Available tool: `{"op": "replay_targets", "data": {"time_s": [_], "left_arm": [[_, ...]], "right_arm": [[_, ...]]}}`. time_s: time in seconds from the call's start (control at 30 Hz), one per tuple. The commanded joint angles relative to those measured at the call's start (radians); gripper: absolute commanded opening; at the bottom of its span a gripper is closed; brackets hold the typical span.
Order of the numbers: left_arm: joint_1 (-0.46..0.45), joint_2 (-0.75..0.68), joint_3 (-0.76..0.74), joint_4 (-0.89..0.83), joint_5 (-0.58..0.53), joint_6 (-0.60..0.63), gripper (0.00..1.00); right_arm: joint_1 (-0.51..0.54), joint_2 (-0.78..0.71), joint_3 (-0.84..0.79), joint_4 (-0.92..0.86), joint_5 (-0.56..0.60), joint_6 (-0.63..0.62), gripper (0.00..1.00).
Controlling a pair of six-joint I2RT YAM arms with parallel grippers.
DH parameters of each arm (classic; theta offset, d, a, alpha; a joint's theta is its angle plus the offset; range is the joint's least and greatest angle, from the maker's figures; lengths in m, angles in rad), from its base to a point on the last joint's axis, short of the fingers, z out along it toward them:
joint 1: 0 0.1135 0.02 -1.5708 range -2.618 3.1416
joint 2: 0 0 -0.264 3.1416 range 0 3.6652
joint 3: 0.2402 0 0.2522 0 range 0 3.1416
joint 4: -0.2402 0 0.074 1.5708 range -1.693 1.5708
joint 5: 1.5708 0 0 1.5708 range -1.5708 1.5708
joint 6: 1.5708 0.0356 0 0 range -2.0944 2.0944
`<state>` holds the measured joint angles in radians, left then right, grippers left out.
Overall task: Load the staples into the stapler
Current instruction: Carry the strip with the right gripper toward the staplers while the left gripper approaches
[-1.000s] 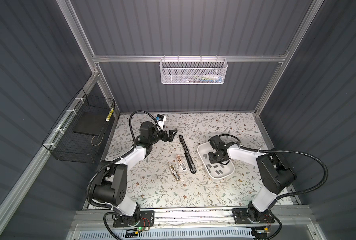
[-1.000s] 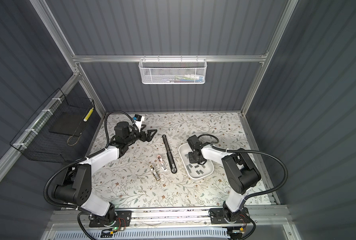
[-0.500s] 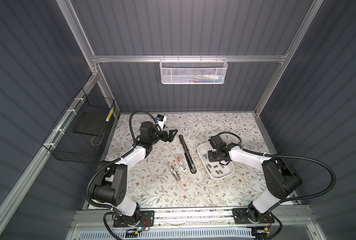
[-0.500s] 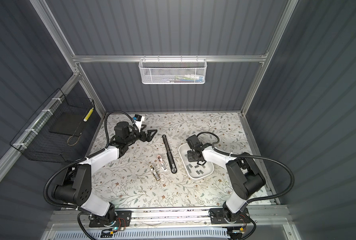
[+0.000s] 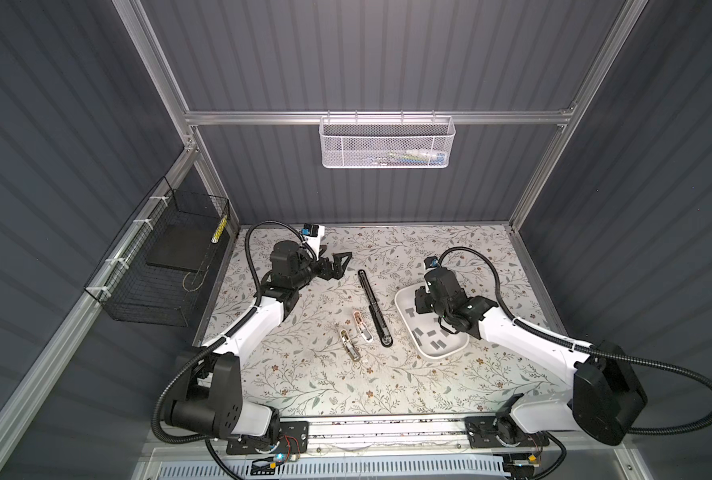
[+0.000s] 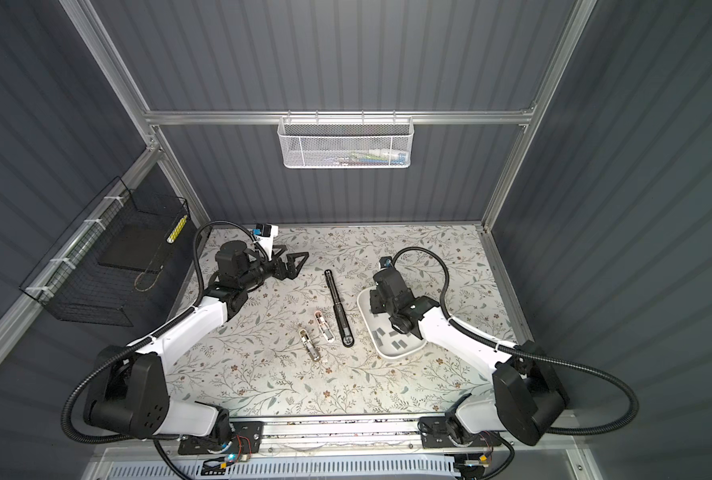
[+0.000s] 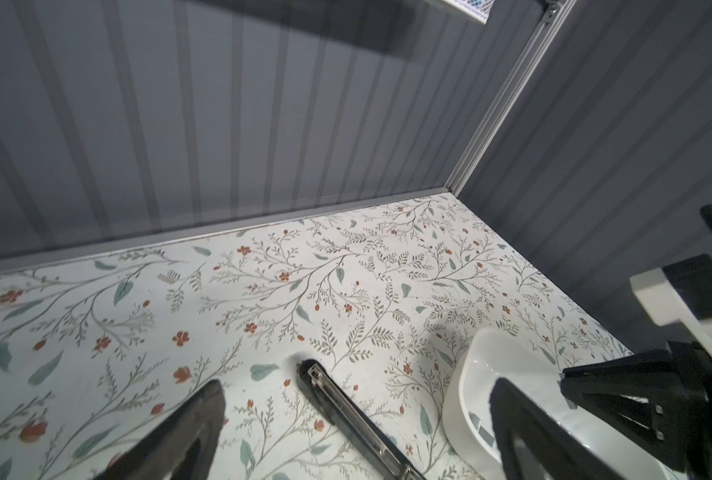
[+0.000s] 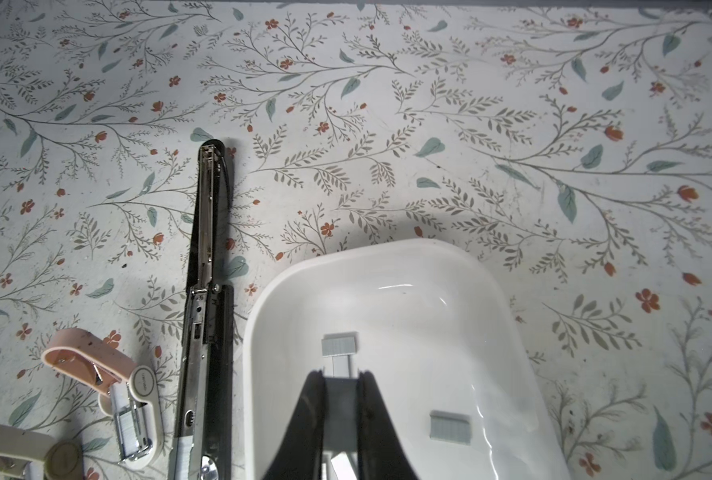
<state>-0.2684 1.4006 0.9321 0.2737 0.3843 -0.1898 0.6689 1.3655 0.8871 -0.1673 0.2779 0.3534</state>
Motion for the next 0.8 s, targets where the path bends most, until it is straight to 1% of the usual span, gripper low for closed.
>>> {"op": "replay_targets", "data": {"time_s": [0.0,0.1,0.17,0.23,0.27,0.33,0.43,0.57,0.7,0.77], "left_arm": [[0.004,-0.079,-0.068,-0.083,-0.085,-0.07,1.0],[0.004,-0.156,-0.129,-0.139,-0.11,-0.076,0.99],[0.005,-0.219,-0.134,-0.214,-0.166,-0.08,1.0],[0.004,-0.272,-0.179,-0.185,-0.183,-0.13,1.0],[0.003,-0.289,-0.207,-0.152,-0.173,-0.154,1.0],[0.004,-0.291,-0.221,-0.145,-0.137,-0.168,1.0],[0.004,-0.279,-0.199,-0.201,-0.128,-0.168,1.0],[0.004,-0.313,-0.201,-0.207,-0.102,-0.161,0.99],[0.004,-0.372,-0.225,-0.218,-0.174,-0.149,0.99],[0.004,-0.378,-0.223,-0.221,-0.183,-0.145,1.0]], "right_arm": [[0.064,-0.028,0.007,0.016,0.057,-0.014,0.09],[0.112,-0.014,0.03,0.011,0.062,-0.017,0.08],[0.148,-0.002,0.035,0.026,0.066,-0.019,0.08],[0.178,0.01,0.033,0.048,0.06,-0.007,0.08],[0.195,0.017,0.033,0.058,0.056,0.007,0.07],[0.23,0.026,0.03,0.086,0.042,0.023,0.07],[0.303,0.036,0.024,0.12,0.077,0.04,0.07],[0.38,0.064,-0.039,0.255,0.056,0.051,0.07],[0.428,0.111,-0.052,0.313,0.047,0.048,0.07],[0.455,0.136,-0.043,0.319,0.058,0.03,0.06]]}}
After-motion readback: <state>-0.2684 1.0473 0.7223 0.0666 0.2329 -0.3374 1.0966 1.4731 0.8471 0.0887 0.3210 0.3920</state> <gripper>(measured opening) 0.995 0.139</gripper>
